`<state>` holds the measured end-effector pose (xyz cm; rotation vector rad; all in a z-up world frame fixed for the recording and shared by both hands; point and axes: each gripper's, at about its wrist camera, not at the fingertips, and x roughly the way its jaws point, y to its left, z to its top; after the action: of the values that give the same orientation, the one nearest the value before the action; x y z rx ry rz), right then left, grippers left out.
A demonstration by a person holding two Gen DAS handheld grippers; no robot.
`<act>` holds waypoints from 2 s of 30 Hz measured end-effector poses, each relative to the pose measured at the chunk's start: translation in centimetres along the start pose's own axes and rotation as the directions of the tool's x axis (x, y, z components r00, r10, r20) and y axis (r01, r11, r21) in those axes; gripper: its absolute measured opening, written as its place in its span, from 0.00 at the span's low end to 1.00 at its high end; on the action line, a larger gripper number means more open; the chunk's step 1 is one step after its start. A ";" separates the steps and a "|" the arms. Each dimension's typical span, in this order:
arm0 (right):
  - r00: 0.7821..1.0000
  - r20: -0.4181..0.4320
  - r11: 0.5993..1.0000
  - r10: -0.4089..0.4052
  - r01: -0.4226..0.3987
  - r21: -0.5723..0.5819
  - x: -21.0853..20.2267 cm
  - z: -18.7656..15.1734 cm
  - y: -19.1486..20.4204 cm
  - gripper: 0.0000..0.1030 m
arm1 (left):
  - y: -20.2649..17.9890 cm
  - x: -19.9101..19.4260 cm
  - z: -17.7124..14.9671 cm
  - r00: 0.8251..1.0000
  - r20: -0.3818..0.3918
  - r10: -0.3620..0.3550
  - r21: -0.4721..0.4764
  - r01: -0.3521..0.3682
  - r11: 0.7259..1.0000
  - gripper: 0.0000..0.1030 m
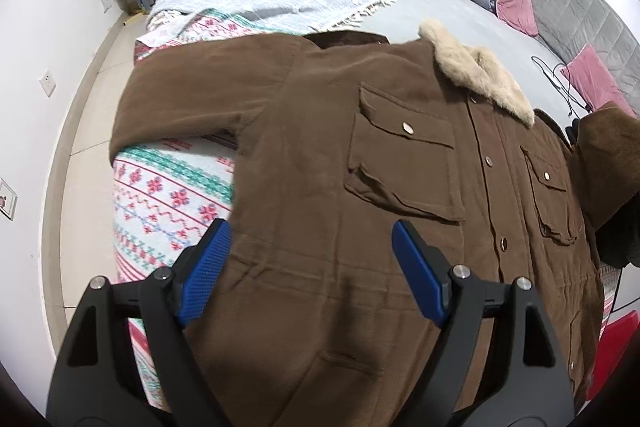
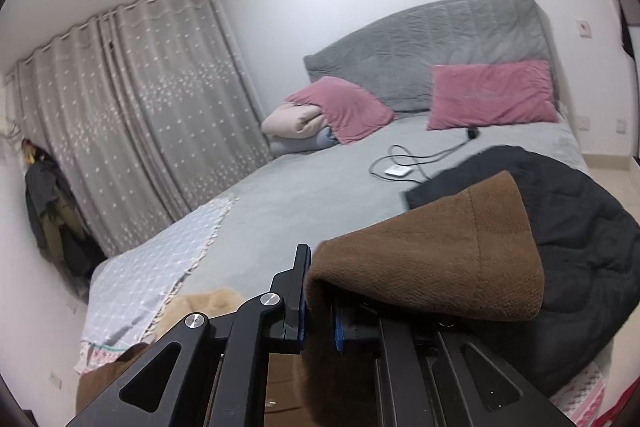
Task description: Fold large clothes
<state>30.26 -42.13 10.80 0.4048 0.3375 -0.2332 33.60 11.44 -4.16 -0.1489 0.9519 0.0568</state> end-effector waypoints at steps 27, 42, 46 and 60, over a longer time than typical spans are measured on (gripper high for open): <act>0.936 -0.353 0.703 -0.008 -0.246 -0.668 8.9 -27.4 25.4 0.12 | 2.5 -0.6 -0.1 0.998 -0.030 -0.056 -0.040 0.054 0.998 0.80; 0.883 -0.467 0.676 -0.037 -0.322 -0.663 9.3 -31.3 23.3 0.17 | 2.1 0.3 -0.2 0.995 -0.063 -0.074 -0.065 0.070 0.995 0.80; 0.878 -0.476 0.677 -0.046 -0.323 -0.662 9.4 -31.4 23.3 0.21 | 1.9 0.5 -0.2 0.995 -0.068 -0.076 -0.061 0.072 0.996 0.80; 0.817 -0.569 0.885 0.094 -0.331 -0.328 8.4 -20.4 12.4 0.49 | 1.3 0.4 -0.6 0.994 -0.076 -0.083 -0.039 0.080 0.996 0.80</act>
<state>35.99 -23.72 -5.69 0.0713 0.8792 0.1944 33.17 12.61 -4.98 -0.2243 1.0221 -0.0069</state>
